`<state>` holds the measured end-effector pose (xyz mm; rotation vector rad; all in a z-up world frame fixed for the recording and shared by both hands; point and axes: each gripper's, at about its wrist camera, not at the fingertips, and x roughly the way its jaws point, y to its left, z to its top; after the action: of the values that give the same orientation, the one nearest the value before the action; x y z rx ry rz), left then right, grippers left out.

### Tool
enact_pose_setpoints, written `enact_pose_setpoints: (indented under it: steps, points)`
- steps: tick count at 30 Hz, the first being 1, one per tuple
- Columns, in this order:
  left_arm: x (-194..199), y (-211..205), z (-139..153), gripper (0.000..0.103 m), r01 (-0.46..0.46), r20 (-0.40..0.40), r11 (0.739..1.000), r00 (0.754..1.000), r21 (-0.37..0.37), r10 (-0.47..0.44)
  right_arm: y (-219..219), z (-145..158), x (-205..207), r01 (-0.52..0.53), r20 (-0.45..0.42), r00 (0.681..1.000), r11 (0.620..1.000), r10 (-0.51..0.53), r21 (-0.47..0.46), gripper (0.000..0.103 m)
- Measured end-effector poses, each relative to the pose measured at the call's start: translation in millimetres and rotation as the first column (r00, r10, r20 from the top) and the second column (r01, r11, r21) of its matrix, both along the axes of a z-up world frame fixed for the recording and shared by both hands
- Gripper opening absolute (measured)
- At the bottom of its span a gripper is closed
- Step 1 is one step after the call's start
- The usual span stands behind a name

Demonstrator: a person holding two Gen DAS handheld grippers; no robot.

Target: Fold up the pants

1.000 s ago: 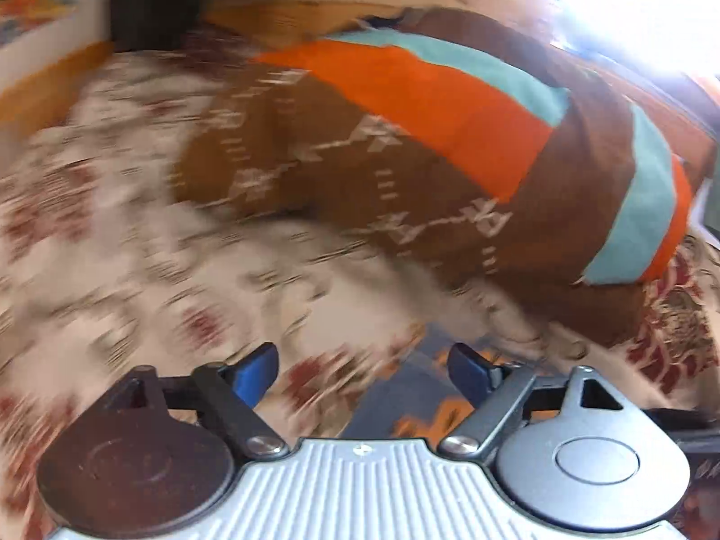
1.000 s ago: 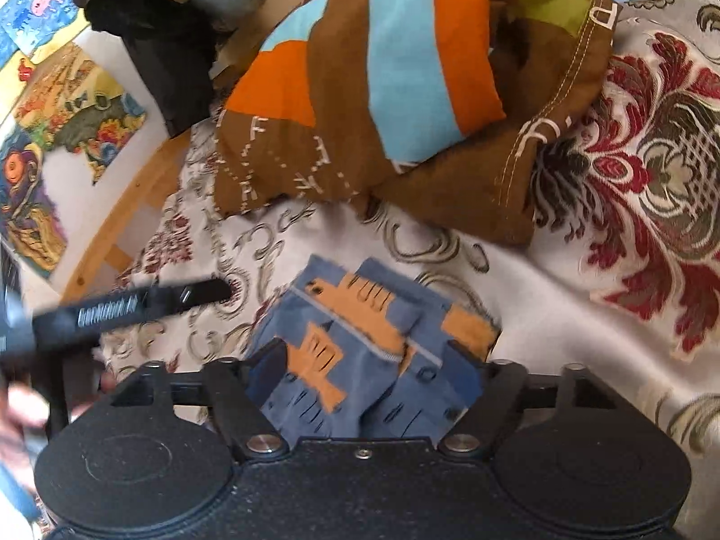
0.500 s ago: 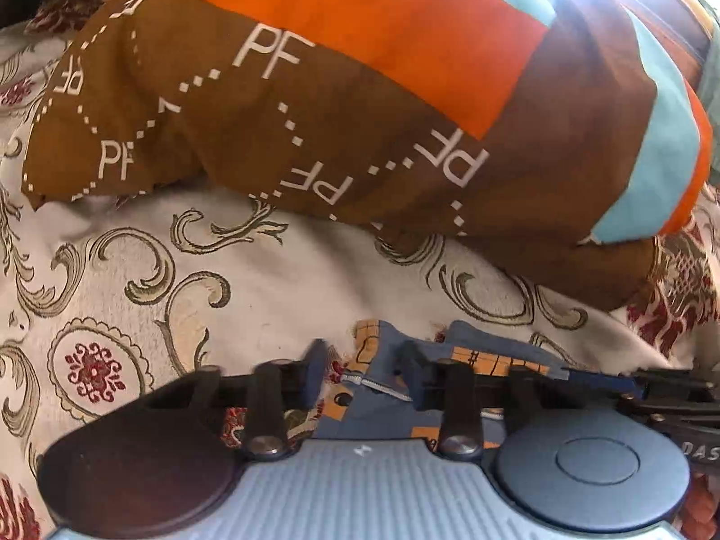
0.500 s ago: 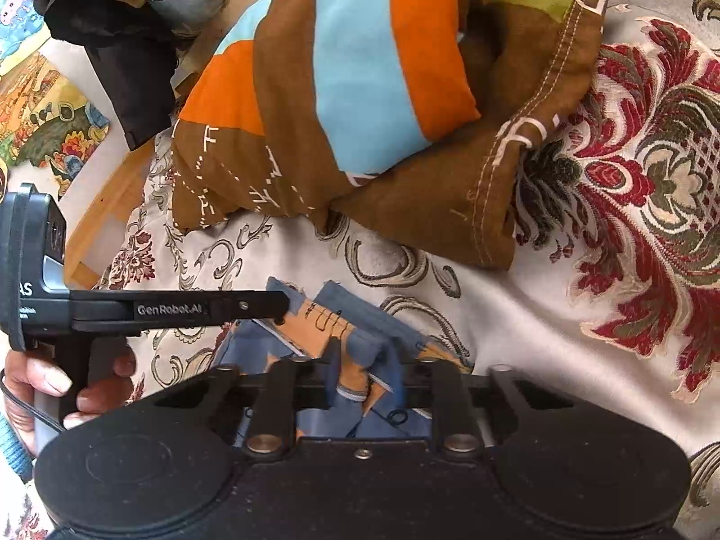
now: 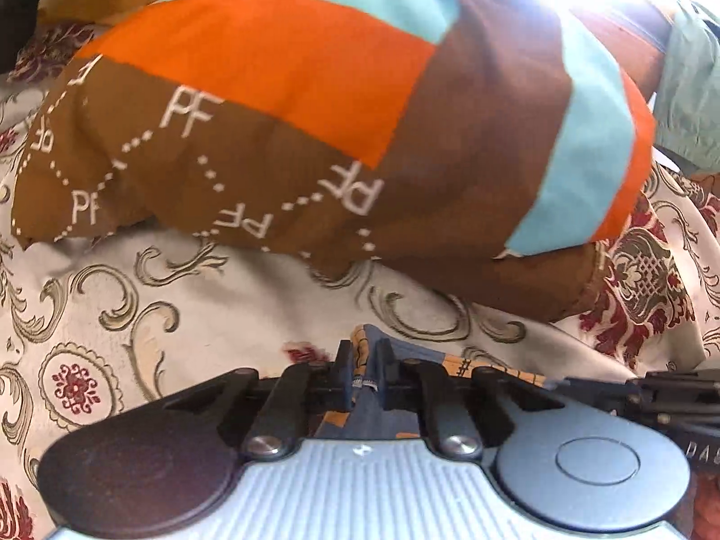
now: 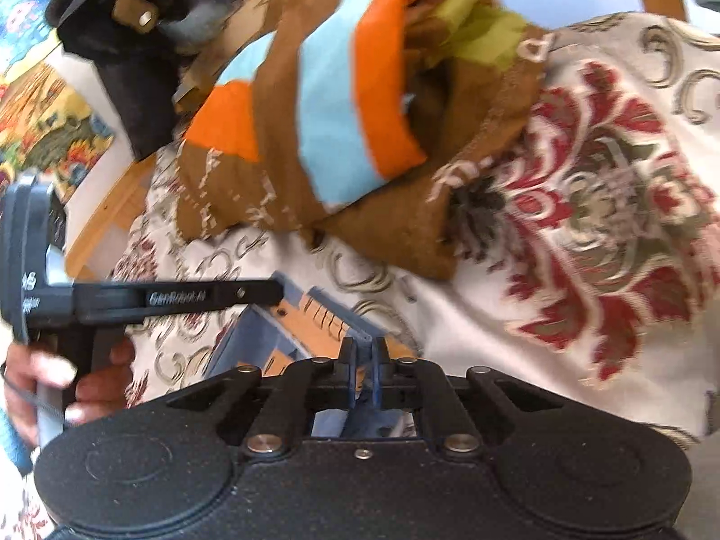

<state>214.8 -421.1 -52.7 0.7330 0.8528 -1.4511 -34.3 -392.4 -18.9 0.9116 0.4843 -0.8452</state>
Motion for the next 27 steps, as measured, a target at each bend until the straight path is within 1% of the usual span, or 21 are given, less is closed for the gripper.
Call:
enact_pose_setpoints:
  steps: [3, 7, 8, 10, 12, 13, 14, 15, 16, 17, 18, 19, 20, 21, 22, 23, 24, 25, 27]
  points:
    - [-11, -10, -1, 0.011, 0.011, 0.001, 1.0, 1.0, 0.005, -0.011, 1, 1, -4, 0.004, -0.017, 1.0, 1.0, -0.004, 0.001, 0.006]
    - [-23, -21, -13, 0.011, 0.03, 0.061, 0.998, 0.998, 0.059, -0.034, 0, -7, 0, -0.01, -0.065, 0.998, 0.999, 0.012, 0.032, 0.008]
    - [-24, -22, -14, 0.011, 0.028, 0.063, 0.997, 0.997, 0.066, -0.033, -1, -10, 0, 0.003, -0.08, 0.997, 0.999, 0.0, 0.038, 0.013]
    - [-25, -23, -15, 0.015, 0.015, 0.07, 0.998, 0.997, 0.064, -0.02, -1, -11, 1, 0.016, -0.094, 0.995, 1.0, -0.014, 0.024, 0.017]
    - [-24, -20, -10, 0.017, -0.008, 0.063, 0.999, 0.998, 0.043, 0.005, 3, -8, 4, 0.014, -0.105, 0.994, 1.0, -0.016, -0.02, 0.033]
    - [-23, -16, -5, 0.022, -0.031, 0.066, 0.999, 0.997, 0.014, 0.03, 6, -6, 6, -0.003, -0.106, 0.994, 0.999, -0.002, -0.049, 0.038]
    - [-21, -11, 2, 0.027, -0.059, 0.066, 0.998, 0.996, -0.017, 0.06, 8, -4, 8, -0.019, -0.108, 0.994, 0.997, 0.011, -0.073, 0.048]
    - [-19, -3, 9, 0.043, -0.086, 0.059, 0.995, 0.994, -0.047, 0.089, 11, -1, 9, -0.028, -0.108, 0.994, 0.995, 0.017, -0.095, 0.058]
    - [-16, 6, 17, 0.061, -0.123, 0.052, 0.989, 0.99, -0.079, 0.128, 14, 1, 10, -0.04, -0.104, 0.994, 0.993, 0.029, -0.114, 0.062]
    - [-13, 17, 26, 0.067, -0.17, 0.049, 0.979, 0.983, -0.113, 0.176, 17, 3, 12, -0.057, -0.098, 0.994, 0.989, 0.044, -0.134, 0.067]
    - [-9, 31, 35, 0.073, -0.223, 0.048, 0.964, 0.972, -0.145, 0.231, 21, 5, 14, -0.066, -0.095, 0.994, 0.986, 0.052, -0.154, 0.073]
    - [-6, 49, 44, 0.075, -0.277, 0.041, 0.945, 0.957, -0.173, 0.288, 24, 7, 16, -0.088, -0.09, 0.993, 0.981, 0.073, -0.172, 0.077]
    - [-3, 68, 52, 0.079, -0.334, 0.032, 0.922, 0.938, -0.195, 0.346, 27, 8, 20, -0.118, -0.084, 0.991, 0.976, 0.104, -0.185, 0.083]
    - [0, 88, 59, 0.09, -0.397, 0.027, 0.893, 0.911, -0.211, 0.411, 31, 10, 23, -0.148, -0.081, 0.988, 0.969, 0.134, -0.198, 0.085]
    - [3, 109, 64, 0.096, -0.467, 0.025, 0.855, 0.874, -0.224, 0.484, 36, 11, 28, -0.191, -0.089, 0.98, 0.958, 0.176, -0.213, 0.086]
    - [4, 133, 67, 0.096, -0.534, 0.029, 0.814, 0.832, -0.229, 0.554, 42, 12, 35, -0.241, -0.104, 0.969, 0.943, 0.222, -0.23, 0.087]
    - [4, 159, 70, 0.096, -0.585, 0.032, 0.779, 0.795, -0.226, 0.606, 50, 12, 43, -0.298, -0.12, 0.953, 0.923, 0.277, -0.244, 0.088]
    - [1, 185, 68, 0.096, -0.624, 0.034, 0.749, 0.763, -0.221, 0.646, 57, 13, 50, -0.358, -0.136, 0.933, 0.9, 0.333, -0.25, 0.088]
    - [-4, 234, 61, 0.096, -0.697, 0.058, 0.689, 0.693, -0.199, 0.718, 73, 11, 64, -0.473, -0.163, 0.881, 0.845, 0.445, -0.248, 0.088]
